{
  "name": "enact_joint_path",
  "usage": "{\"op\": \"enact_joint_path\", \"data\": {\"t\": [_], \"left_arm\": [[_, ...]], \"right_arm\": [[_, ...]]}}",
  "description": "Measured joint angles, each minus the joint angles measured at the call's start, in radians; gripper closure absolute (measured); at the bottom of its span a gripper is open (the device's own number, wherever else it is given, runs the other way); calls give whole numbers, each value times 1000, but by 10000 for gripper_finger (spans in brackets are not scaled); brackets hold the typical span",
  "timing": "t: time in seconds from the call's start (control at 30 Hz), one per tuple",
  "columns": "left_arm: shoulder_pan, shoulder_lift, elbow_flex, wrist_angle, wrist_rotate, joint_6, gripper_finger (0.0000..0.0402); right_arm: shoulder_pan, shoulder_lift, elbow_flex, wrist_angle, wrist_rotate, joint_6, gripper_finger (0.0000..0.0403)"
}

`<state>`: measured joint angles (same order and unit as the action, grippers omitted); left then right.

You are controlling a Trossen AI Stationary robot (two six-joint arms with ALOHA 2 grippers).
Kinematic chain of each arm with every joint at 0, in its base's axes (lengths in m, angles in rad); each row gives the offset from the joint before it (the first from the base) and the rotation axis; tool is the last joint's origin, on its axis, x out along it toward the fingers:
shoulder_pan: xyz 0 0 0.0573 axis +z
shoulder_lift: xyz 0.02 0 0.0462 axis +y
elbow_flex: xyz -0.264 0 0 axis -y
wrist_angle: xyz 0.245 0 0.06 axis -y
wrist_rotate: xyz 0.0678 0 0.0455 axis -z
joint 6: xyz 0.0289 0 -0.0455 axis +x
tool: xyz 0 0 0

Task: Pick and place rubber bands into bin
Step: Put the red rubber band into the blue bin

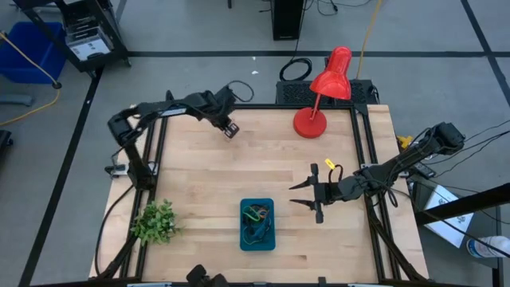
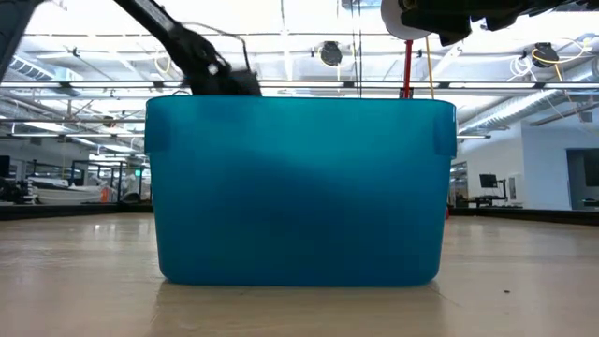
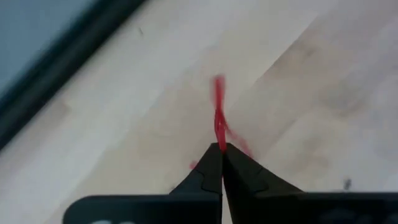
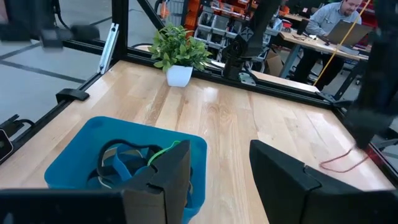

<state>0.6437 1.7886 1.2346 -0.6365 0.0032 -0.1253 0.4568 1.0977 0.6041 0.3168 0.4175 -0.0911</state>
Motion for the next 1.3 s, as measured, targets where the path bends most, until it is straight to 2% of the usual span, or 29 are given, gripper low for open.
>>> {"op": "enact_joint_path", "data": {"t": [0.4,0.53,0.67,0.9,1.1,1.3], "left_arm": [[-51,-478,1,5,109,7,397],[-105,-618,1,32,166,7,396],[-198,-704,2,82,246,7,398],[-456,-720,2,191,286,22,398],[-669,-633,3,242,283,92,398],[-809,-498,3,238,217,105,398]], "right_arm": [[0,0,0,0,0,0,245],[0,0,0,0,0,0,243],[0,0,0,0,0,0,242],[0,0,0,8,0,0,243],[0,0,0,8,0,0,244],[0,0,0,8,0,0,245]]}}
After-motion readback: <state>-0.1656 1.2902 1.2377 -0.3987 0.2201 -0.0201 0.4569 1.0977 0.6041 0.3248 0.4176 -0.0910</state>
